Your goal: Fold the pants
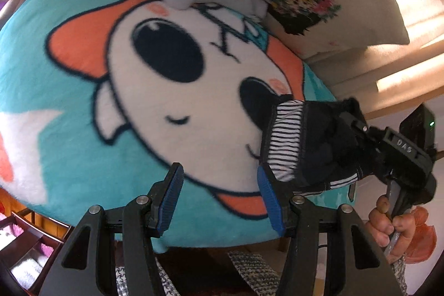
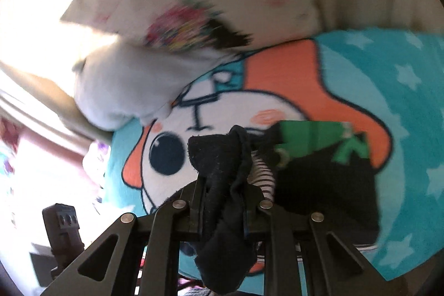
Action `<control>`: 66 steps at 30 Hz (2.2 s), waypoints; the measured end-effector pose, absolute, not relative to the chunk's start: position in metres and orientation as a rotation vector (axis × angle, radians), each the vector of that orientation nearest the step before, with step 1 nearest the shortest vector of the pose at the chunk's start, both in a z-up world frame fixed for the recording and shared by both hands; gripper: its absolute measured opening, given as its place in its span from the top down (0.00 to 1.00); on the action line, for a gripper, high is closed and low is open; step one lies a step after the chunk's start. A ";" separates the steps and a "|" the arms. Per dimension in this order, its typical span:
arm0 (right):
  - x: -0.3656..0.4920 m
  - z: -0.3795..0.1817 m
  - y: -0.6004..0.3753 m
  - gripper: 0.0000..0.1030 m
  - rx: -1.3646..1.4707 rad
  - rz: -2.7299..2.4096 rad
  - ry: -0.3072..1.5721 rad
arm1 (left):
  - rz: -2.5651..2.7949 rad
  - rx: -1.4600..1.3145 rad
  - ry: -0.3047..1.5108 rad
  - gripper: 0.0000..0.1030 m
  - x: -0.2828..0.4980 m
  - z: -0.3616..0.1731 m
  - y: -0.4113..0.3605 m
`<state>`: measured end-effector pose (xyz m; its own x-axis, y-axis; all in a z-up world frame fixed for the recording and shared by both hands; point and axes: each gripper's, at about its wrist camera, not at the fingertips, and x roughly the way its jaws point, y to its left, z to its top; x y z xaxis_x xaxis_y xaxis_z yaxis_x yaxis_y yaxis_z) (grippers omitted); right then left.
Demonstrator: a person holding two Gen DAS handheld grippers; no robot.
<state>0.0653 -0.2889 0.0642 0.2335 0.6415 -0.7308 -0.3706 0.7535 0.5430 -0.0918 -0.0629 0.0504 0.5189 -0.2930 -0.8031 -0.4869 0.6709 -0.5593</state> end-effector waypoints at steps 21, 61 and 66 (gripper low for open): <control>0.110 0.046 -0.390 0.52 0.625 0.890 1.127 | -0.030 -0.682 1.218 0.48 0.021 0.035 -0.191; 0.037 0.035 -0.361 0.36 0.228 0.522 1.068 | 0.299 -0.359 1.053 0.47 -0.042 0.094 -0.142; 0.020 0.035 -0.344 0.36 0.230 0.518 1.066 | 0.318 -0.298 1.037 0.47 -0.060 0.100 -0.130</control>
<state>0.0200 -0.3442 0.0351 0.3789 0.5091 -0.7728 -0.2927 0.8581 0.4218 -0.0600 -0.1302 0.0996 0.4711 0.1156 -0.8745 -0.3938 0.9147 -0.0913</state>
